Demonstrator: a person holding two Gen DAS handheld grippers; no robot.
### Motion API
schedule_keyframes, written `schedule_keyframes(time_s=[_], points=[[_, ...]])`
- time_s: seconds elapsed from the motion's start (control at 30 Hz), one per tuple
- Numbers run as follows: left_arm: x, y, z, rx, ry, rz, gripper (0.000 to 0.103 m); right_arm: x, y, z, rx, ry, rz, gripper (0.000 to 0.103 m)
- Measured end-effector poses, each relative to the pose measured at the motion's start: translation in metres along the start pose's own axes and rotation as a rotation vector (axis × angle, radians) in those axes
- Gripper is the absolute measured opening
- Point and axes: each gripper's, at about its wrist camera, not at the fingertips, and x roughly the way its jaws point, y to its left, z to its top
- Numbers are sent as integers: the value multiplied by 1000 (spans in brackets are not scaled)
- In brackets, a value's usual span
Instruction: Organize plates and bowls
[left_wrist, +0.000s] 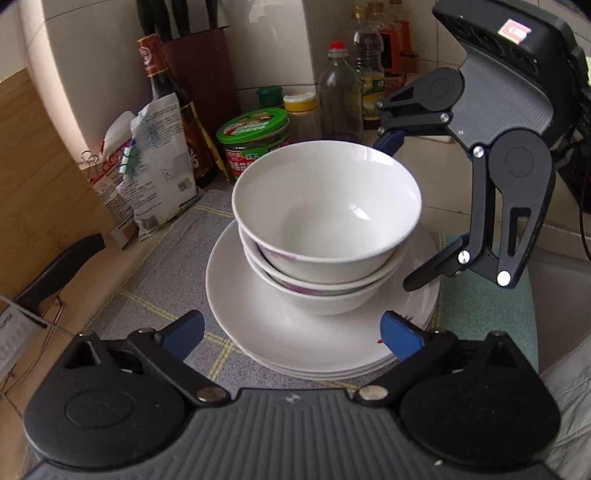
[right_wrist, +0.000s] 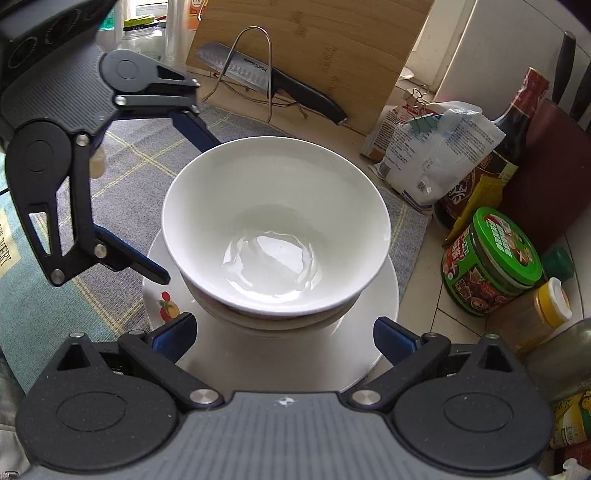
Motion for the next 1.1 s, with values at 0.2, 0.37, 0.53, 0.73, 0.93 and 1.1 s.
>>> schedule_keyframes(time_s=[0.2, 0.37, 0.53, 0.73, 0.93, 1.1], points=[[-45, -5, -24, -216, -151, 162, 102, -11, 25, 3, 210, 32, -111, 103], [-70, -11, -32, -358, -139, 264, 102, -30, 59, 3, 426, 62, -254, 103], [-102, -19, -37, -432, -107, 271, 102, -56, 77, 0, 674, 75, -370, 103], [-125, -30, -43, -484, -67, 282, 102, -86, 102, -6, 803, 34, -386, 103], [-137, -37, -48, -503, -36, 303, 102, -103, 121, -6, 816, 14, -416, 103], [-143, -39, -49, -517, -33, 306, 102, -110, 130, -4, 815, 1, -429, 103]])
